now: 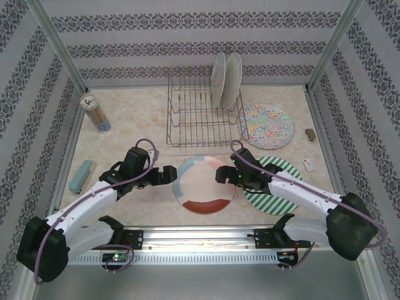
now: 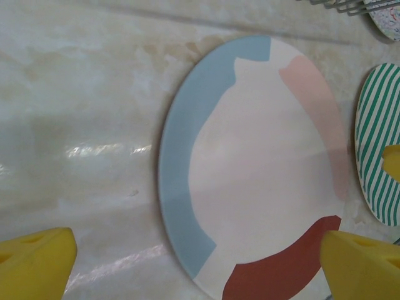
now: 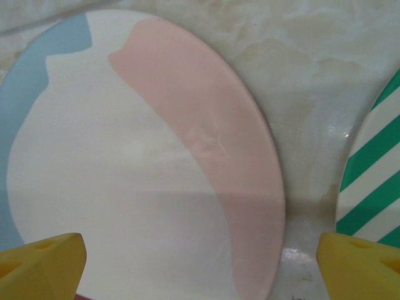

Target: Load the plates into the dish rack

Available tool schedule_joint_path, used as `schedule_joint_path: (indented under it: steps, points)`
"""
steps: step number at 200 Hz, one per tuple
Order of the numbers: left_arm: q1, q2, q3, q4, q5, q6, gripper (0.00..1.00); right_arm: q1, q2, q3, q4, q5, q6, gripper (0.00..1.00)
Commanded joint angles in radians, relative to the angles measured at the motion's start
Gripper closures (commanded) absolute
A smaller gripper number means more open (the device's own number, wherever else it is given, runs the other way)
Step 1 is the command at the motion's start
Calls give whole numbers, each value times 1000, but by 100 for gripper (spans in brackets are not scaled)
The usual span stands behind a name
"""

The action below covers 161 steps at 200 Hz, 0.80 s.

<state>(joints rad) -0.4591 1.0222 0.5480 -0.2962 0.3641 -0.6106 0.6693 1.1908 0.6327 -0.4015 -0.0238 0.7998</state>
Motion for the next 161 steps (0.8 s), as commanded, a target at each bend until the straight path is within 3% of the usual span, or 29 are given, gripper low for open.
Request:
schedule_joint_path:
  steps: [1,72,161]
  points:
    - [-35,22,5,104,-26,-24,0,-13,23,-2,43,-5,-27,5]
    - [-94,85,-5,157,-72,-43,0,-41,98,4,96,-75,-57,6]
    - [-121,102,-31,190,-99,-64,0,-44,133,-6,115,-56,-71,6]
